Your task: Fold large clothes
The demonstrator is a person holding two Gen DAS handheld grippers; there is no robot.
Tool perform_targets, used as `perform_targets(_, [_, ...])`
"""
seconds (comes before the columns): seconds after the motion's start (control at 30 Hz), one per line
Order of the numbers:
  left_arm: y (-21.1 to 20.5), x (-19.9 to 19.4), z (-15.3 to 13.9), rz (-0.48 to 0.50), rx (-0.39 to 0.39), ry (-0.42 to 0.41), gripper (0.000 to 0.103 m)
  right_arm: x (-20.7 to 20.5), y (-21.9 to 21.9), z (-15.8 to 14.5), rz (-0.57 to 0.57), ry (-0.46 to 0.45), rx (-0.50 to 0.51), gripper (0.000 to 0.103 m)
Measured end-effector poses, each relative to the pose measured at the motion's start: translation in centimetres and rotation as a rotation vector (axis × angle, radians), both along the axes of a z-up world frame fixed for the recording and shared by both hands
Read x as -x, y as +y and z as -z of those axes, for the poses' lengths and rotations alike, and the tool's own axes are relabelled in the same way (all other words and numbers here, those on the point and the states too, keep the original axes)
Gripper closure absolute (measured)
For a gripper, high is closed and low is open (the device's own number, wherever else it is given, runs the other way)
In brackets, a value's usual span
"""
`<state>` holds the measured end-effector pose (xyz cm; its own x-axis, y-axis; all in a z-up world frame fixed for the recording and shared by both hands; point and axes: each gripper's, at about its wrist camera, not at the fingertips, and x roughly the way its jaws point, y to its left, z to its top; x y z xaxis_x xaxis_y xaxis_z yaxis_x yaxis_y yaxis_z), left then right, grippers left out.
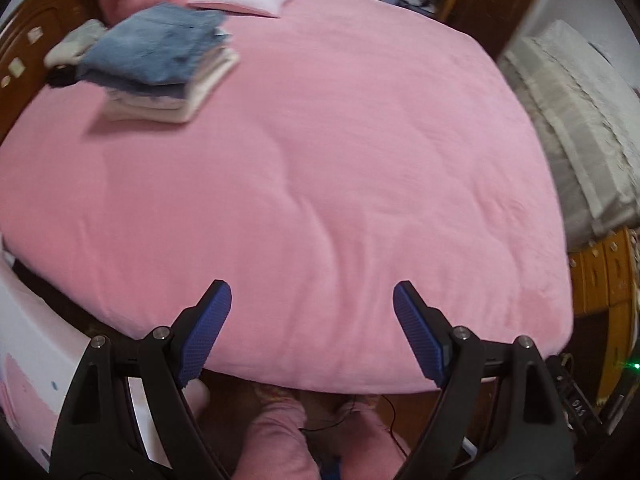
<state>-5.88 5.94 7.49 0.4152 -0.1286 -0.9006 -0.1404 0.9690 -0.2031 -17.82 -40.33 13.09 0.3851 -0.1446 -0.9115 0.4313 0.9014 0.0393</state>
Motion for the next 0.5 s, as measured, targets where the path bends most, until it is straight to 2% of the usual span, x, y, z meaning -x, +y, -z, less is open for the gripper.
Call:
perform_targets(0.23, [-10.7,2.4,-1.8,0.155,-0.066,-0.010,0.022,2.0,-3.1,-3.6,-0.083,0.040,-0.010,0.000])
perform_targets(0.37, [-15.9,3.9,-2.5,0.181,-0.066,-0.024,0.022,2.5,-3.8,-6.2,-0.173,0.035,0.019,0.000])
perform_targets(0.5, [-20.1,4.9,-3.6,0.154,-0.062,-0.050,0.022,1.7,-5.0,-8.6,-0.273,0.046,0.026,0.000])
